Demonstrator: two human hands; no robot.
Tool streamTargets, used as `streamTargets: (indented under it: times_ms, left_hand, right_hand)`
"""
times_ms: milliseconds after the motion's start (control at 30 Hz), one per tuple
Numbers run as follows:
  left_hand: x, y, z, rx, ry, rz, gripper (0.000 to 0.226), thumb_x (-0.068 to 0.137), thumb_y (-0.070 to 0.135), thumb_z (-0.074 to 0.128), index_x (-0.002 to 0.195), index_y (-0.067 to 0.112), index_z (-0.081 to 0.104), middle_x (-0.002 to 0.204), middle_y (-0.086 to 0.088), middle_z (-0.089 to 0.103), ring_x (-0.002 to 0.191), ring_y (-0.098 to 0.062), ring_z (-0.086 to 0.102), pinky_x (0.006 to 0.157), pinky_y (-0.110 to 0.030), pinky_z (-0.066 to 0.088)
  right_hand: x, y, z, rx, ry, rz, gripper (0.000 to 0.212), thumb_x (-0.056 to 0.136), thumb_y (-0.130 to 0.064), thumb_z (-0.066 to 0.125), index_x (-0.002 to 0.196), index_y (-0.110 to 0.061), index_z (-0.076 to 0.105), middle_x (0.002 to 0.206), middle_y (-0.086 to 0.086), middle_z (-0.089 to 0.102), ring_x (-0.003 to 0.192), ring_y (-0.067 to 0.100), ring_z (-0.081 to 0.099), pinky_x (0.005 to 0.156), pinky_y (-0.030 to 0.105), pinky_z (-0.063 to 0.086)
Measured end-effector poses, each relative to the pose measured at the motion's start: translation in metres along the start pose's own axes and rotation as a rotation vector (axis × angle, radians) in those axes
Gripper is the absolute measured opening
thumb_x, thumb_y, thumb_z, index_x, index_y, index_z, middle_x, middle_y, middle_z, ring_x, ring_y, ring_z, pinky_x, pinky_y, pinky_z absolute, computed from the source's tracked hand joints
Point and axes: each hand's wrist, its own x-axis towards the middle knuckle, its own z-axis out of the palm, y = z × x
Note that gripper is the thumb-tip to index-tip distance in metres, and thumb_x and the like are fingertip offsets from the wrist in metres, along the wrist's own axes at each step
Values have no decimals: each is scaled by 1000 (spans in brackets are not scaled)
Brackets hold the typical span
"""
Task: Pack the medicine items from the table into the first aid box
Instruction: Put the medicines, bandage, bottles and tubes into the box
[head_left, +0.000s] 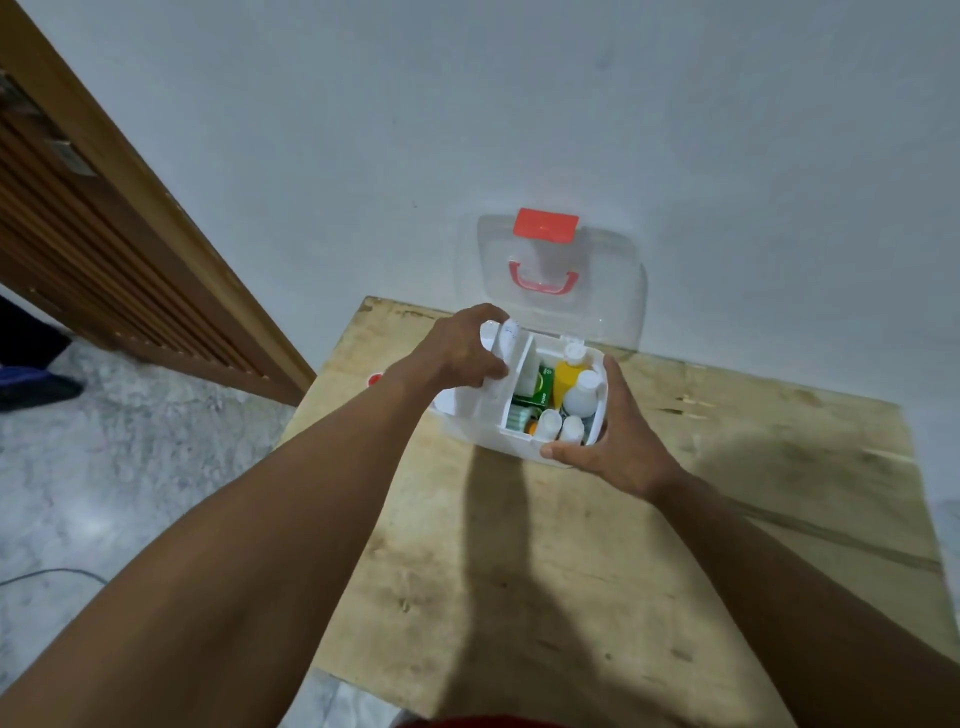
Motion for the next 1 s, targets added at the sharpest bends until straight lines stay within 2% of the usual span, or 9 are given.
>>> streamTargets:
  times_ms: [133, 233, 367, 467, 567, 667, 767, 867, 1000]
  left_hand:
    - [1, -5, 7, 124, -97, -15, 64, 75, 7, 81, 132, 24, 56, 102, -9, 58, 76, -20, 61, 56, -25, 57]
    - [1, -13, 15, 130, -86, -12, 66, 75, 9, 83, 134, 21, 57, 100, -10, 61, 73, -20, 61, 61, -25, 56]
    - [0, -17, 18, 85, -56, -29, 68, 76, 14, 84, 137, 23, 56, 116, -13, 65, 81, -20, 63, 60, -17, 51]
    - [-1, -19, 17, 98, -59, -29, 73, 76, 21, 85, 141, 25, 53, 121, -13, 66, 91, -19, 65, 66, -13, 46]
    - [-3, -21, 17, 138, -49, -17, 77, 75, 25, 85, 143, 25, 51, 123, -15, 66, 106, -23, 63, 78, -19, 44]
    - [-7, -21, 19, 149, -29, -15, 82, 74, 31, 86, 146, 26, 47, 120, -14, 67, 104, -24, 63, 84, -26, 46]
    - [-18, -19, 21, 163, 84, 47, 79, 77, 39, 81, 146, 23, 47, 110, -9, 68, 92, -18, 59, 87, -31, 47]
    - [-37, -23, 22, 111, 320, 158, 55, 86, 40, 73, 135, 20, 58, 93, -1, 65, 84, -15, 58, 84, -33, 50]
    - [-67, -51, 24, 83, 552, 194, 29, 91, 31, 66, 117, 18, 65, 86, 5, 60, 68, -9, 53, 76, -37, 52]
  right_hand:
    - [1, 5, 1, -44, 9, 27, 144, 40, -69, 93, 155, -43, 10, 151, -9, 40, 132, 16, 55, 101, 46, 54]
    - [1, 4, 1, -42, 6, 21, 144, 40, -69, 93, 155, -43, 10, 151, -10, 40, 134, 16, 52, 104, 48, 52]
    - [-1, 2, 2, -37, 17, 13, 144, 41, -69, 93, 155, -44, 9, 152, -10, 38, 136, 17, 50, 106, 47, 50]
    - [-1, 0, 2, -46, 19, 18, 142, 41, -69, 93, 154, -45, 10, 151, -10, 39, 135, 16, 51, 104, 45, 52]
    - [-2, -1, 1, -40, 13, 17, 141, 42, -67, 94, 154, -44, 11, 151, -10, 39, 135, 16, 51, 103, 45, 53]
    - [-3, -4, 0, -45, 9, 13, 140, 43, -67, 93, 154, -43, 11, 151, -10, 38, 134, 15, 51, 104, 44, 53]
    - [-4, -7, -2, -49, 7, 5, 137, 44, -67, 92, 153, -44, 13, 150, -10, 40, 133, 16, 52, 103, 45, 53]
    - [-5, -7, -3, -43, 8, -9, 136, 43, -67, 93, 152, -45, 15, 148, -9, 42, 135, 19, 50, 105, 49, 51]
    - [-9, -14, -6, -12, -8, -34, 134, 43, -66, 93, 151, -47, 16, 149, -8, 42, 135, 19, 49, 108, 52, 47]
